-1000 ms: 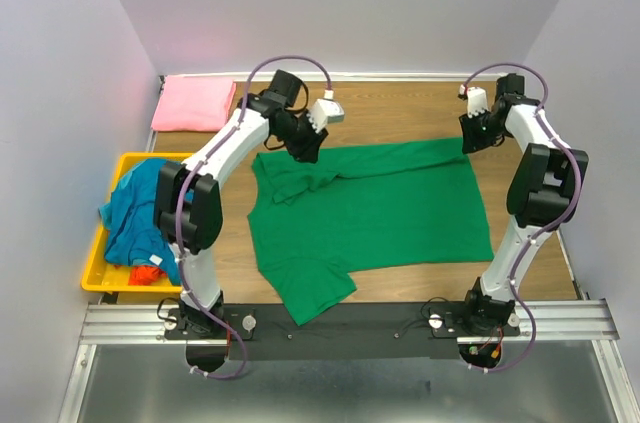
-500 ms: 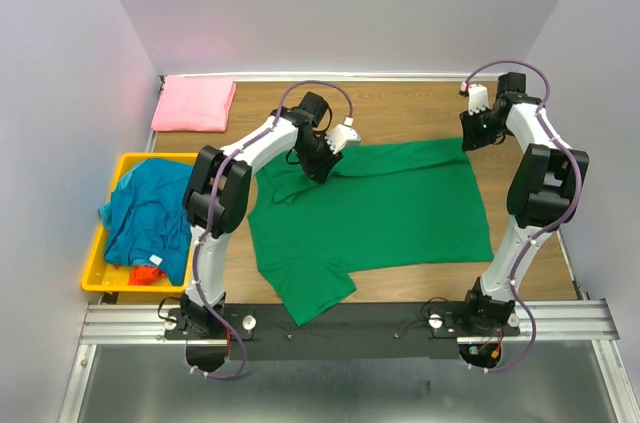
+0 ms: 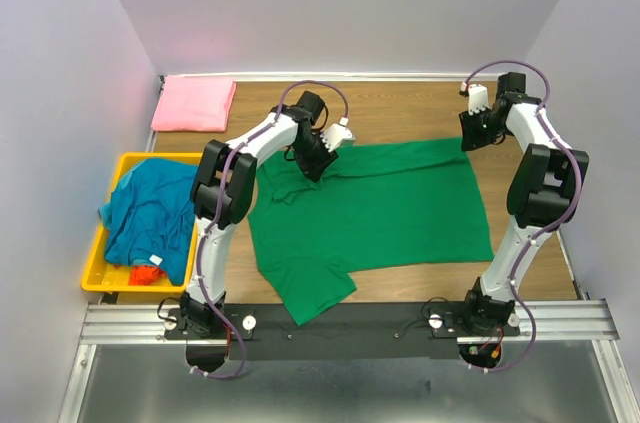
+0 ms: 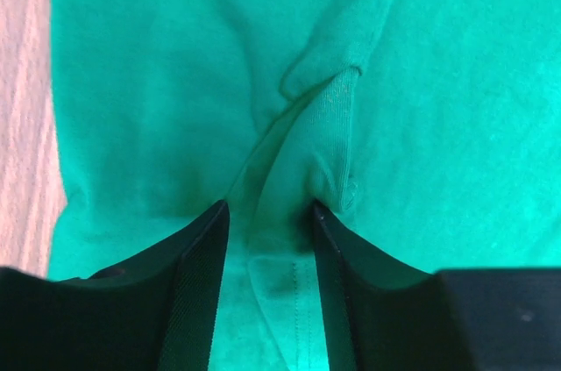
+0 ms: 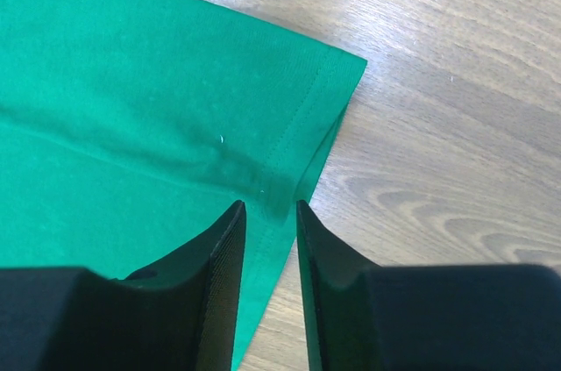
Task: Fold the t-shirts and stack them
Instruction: Fold the tshirt
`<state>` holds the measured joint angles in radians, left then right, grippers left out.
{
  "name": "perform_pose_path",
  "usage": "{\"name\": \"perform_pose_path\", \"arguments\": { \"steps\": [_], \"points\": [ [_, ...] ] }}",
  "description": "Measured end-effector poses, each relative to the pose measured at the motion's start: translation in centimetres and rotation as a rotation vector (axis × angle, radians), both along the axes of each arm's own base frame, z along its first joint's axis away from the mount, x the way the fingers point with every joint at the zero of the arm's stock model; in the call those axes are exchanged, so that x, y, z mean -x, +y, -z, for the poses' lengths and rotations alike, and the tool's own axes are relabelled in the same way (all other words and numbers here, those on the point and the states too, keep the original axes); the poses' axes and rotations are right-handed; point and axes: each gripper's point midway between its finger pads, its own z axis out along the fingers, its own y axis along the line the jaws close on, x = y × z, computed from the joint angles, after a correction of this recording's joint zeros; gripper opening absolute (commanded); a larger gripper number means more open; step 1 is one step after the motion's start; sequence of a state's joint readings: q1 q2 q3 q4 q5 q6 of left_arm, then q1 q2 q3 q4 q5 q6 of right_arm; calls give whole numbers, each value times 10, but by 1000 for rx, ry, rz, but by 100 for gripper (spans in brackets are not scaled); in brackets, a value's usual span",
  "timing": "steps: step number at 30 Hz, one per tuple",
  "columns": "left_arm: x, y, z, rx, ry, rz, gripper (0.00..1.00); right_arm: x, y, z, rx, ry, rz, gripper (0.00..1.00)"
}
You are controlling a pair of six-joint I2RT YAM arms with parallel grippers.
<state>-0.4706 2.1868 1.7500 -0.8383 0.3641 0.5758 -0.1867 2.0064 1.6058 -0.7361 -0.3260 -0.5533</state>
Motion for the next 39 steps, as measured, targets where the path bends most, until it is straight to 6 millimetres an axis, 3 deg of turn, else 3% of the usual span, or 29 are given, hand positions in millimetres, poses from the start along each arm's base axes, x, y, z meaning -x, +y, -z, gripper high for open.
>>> {"name": "perform_pose_path", "arguments": {
  "steps": [8, 11, 17, 22, 29, 34, 39],
  "points": [
    [-3, 3, 0, 3, 1, -16, 51, 0, 0, -1, 0, -1, 0, 38],
    [-11, 9, -7, 19, -8, -49, 47, -1, 0, -1, 1, -2, -1, 38],
    [-19, 15, -51, 78, -81, -66, 41, 0, 0, -1, 1, -1, -1, 38],
    [-4, -3, -79, 122, -111, -14, 44, 0, 0, -1, 0, 0, -1, 38],
    [25, -15, -60, 97, -44, 41, 50, 0, 0, -1, -1, 2, -1, 38],
    [28, -12, -55, 84, -41, 54, 50, 0, 1, -1, -1, 3, -2, 38],
    [27, -7, -36, 44, -24, 49, 50, 1, 1, 1, -2, 7, -4, 38]
  ]
}}
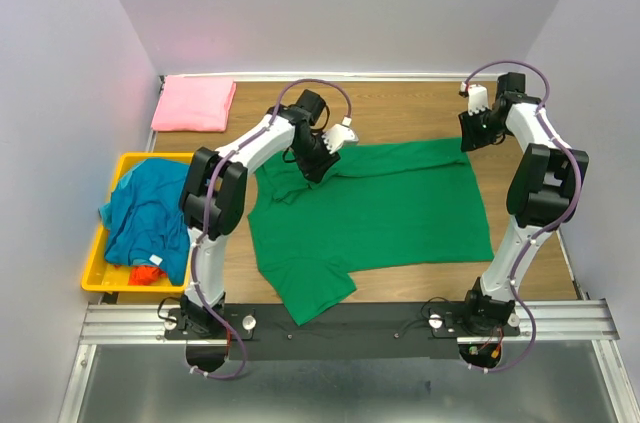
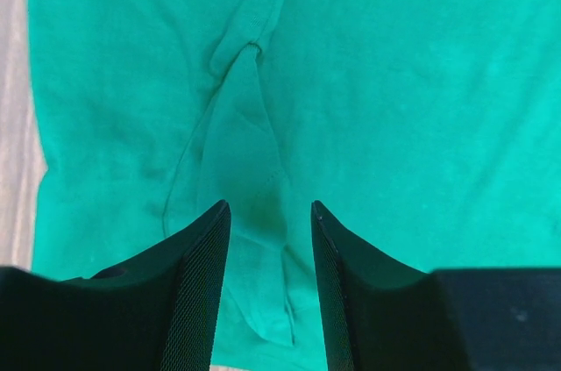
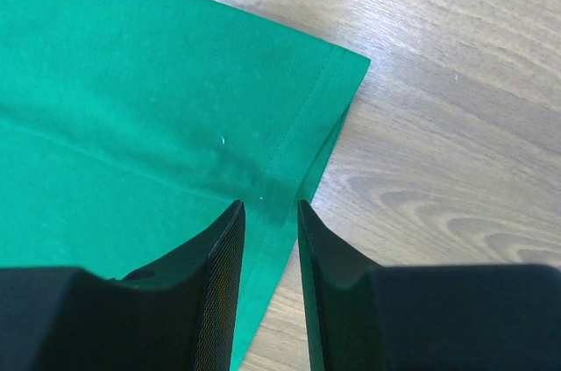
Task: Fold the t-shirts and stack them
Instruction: Fold the tshirt
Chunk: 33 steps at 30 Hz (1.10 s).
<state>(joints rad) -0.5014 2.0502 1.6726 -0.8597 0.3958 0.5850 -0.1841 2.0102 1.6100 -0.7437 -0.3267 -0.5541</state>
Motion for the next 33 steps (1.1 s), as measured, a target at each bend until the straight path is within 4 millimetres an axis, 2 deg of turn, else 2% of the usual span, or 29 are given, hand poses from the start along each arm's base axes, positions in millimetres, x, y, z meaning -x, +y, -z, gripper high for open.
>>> {"name": "perform_pose_path", "arguments": {
  "steps": [6, 9, 13, 14, 15, 17, 18, 23, 28, 33],
  "points": [
    [1, 3, 31, -42, 49, 9, 46, 0, 1, 0, 0, 3, -2, 38],
    [0, 3, 40, -52, 63, 14, 45, 1, 1, 0, 0, 3, -2, 38],
    [-2, 2, 40, -52, 59, 18, 42, 1, 2, 2, 1, 6, -8, 38],
    [-2, 2, 40, -52, 59, 19, 38, 1, 3, 3, 1, 8, -11, 38],
    [-2, 2, 40, -52, 59, 19, 28, 1, 4, 4, 2, 9, -15, 38],
    [-2, 3, 41, -56, 54, 22, 21, 0, 5, 6, 4, 13, -25, 38],
    [-3, 3, 41, -56, 52, 24, 14, 1, 6, 8, 4, 16, -27, 38],
    [-1, 4, 36, -61, 60, 28, 12, 1, 7, 14, 6, 29, -40, 38],
    [0, -1, 20, -39, 77, 35, 7, 1, 7, 15, 12, 28, -54, 38],
    [14, -7, 12, 1, 139, 55, 11, 1, 6, 15, 16, 26, -61, 38]
  ]
}}
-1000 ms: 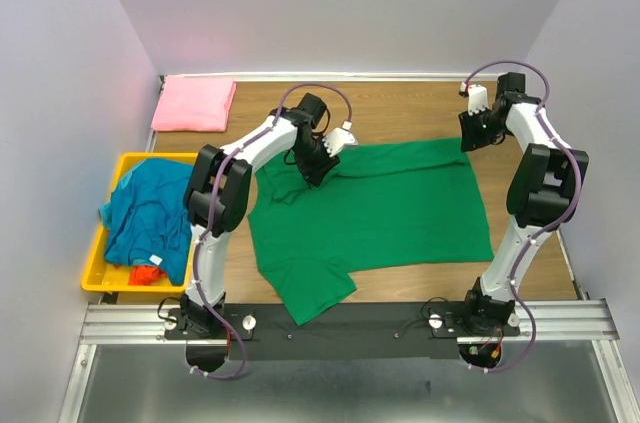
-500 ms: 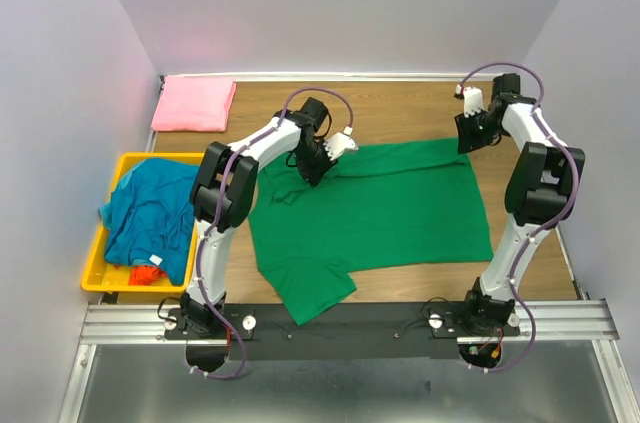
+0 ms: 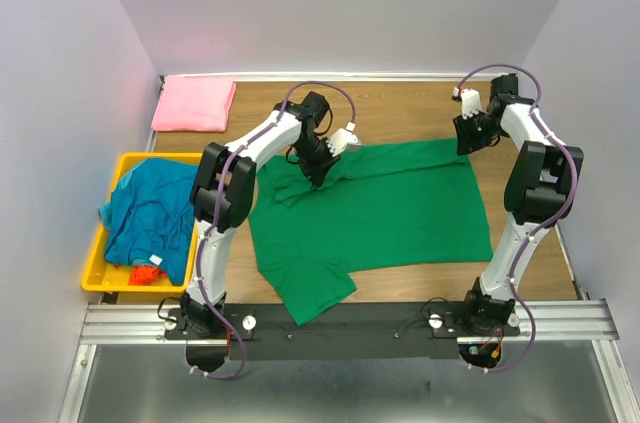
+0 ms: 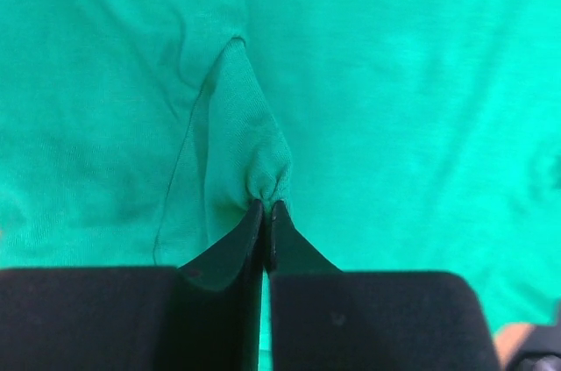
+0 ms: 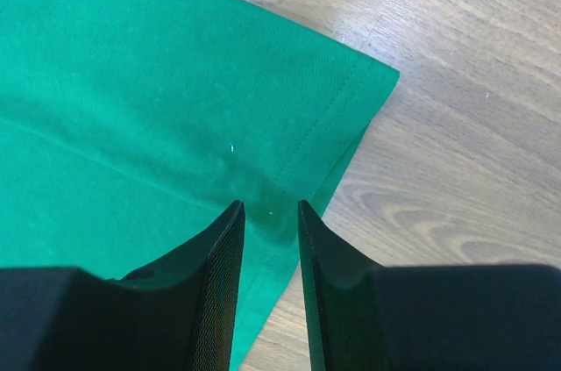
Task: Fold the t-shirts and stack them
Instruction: Fold the tshirt
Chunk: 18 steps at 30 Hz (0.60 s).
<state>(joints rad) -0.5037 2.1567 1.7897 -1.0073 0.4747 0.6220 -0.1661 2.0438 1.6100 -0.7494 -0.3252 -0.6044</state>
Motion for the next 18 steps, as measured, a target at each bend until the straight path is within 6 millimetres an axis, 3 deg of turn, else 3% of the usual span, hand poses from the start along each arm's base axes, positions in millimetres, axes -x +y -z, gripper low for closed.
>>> {"name": "perform_pose_path", "arguments": {
  "steps": [3, 4, 7, 12, 18],
  "points": [
    [16, -7, -3, 31, 61, 24, 24, 0, 0, 0, 1, 0, -2, 38],
    [21, -10, -4, 45, 78, 35, 36, 0, 0, 0, 1, -1, -3, 38],
    [36, -19, -6, 74, 122, 65, 48, 0, 0, 0, 4, -2, -7, 39],
    [48, -24, -9, 107, 165, 72, 48, 0, -1, 0, 6, -3, -13, 39],
    [20, 6, -29, 155, 116, -60, 44, 0, 2, 0, 5, -2, -19, 39]
  ]
}}
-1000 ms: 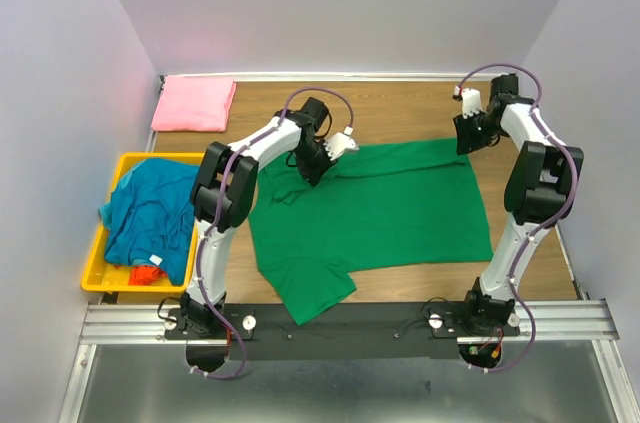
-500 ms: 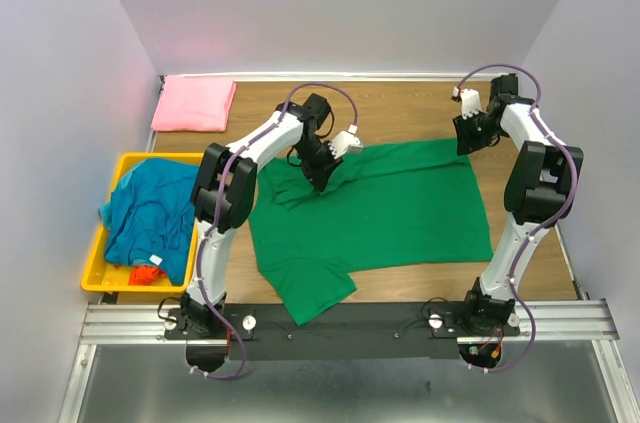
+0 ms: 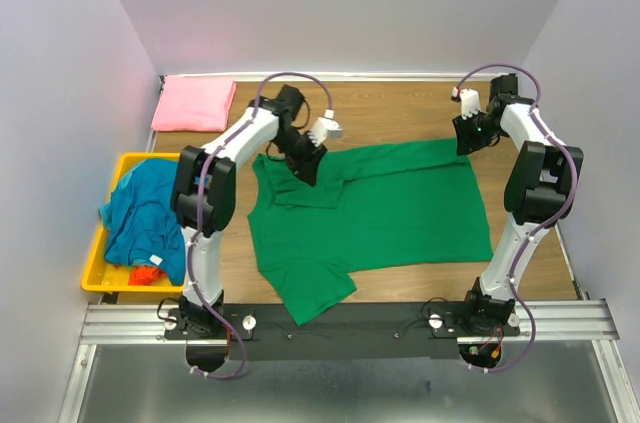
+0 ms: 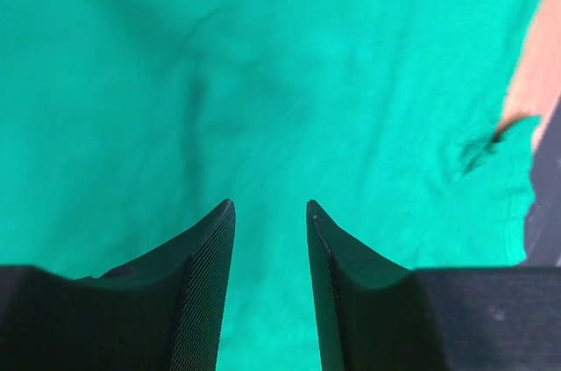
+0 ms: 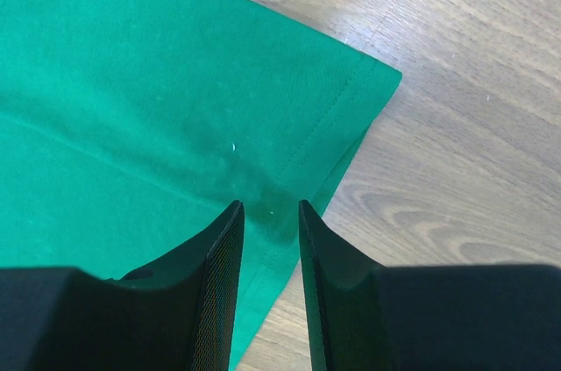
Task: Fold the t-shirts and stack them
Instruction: Fold the tshirt
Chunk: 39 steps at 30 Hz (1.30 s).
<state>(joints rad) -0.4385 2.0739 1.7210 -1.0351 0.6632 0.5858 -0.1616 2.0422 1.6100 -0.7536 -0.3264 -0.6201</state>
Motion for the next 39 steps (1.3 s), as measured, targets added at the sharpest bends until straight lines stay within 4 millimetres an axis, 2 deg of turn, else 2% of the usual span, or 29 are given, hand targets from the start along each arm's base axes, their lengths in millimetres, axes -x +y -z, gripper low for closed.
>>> {"name": "perform_pose_path", "arguments": {
  "steps": [3, 7, 10, 14, 18, 22, 27, 29, 32, 35, 37, 39],
  "points": [
    [-17, 29, -3, -9, -23, -115, 44, 0, 3, 0, -1, 1, -5, 39],
    [-48, 73, 10, -86, -62, -291, 44, -3, 11, -2, -3, -2, -18, 38],
    [-65, 89, 15, -127, -91, -374, 42, -6, 18, 0, -2, -3, -31, 38],
    [-80, 102, 27, -166, -94, -432, 37, -5, 23, 15, -2, 32, -41, 38],
    [-100, 115, 58, -215, -61, -481, 35, -1, 20, 37, 9, 85, -27, 38],
    [-134, 122, 56, -212, -117, -517, 35, -11, 16, 37, 21, 80, 3, 37],
    [-172, 126, 55, -213, -169, -547, 35, -36, 13, 36, 22, 50, 41, 37],
    [-181, 127, 54, -216, -187, -552, 40, -40, 13, 35, 16, 45, 55, 38],
    [-190, 130, 51, -222, -210, -562, 47, -40, 15, 34, 1, 47, 63, 39],
    [-189, 135, 45, -213, -226, -560, 47, -37, 21, 29, -30, 43, 60, 37],
    [-179, 137, 36, -201, -227, -553, 47, -34, 28, 16, -61, 30, 56, 36],
    [-161, 134, 19, -159, -216, -538, 45, -36, 43, -13, -107, -19, 49, 36]
  ]
}}
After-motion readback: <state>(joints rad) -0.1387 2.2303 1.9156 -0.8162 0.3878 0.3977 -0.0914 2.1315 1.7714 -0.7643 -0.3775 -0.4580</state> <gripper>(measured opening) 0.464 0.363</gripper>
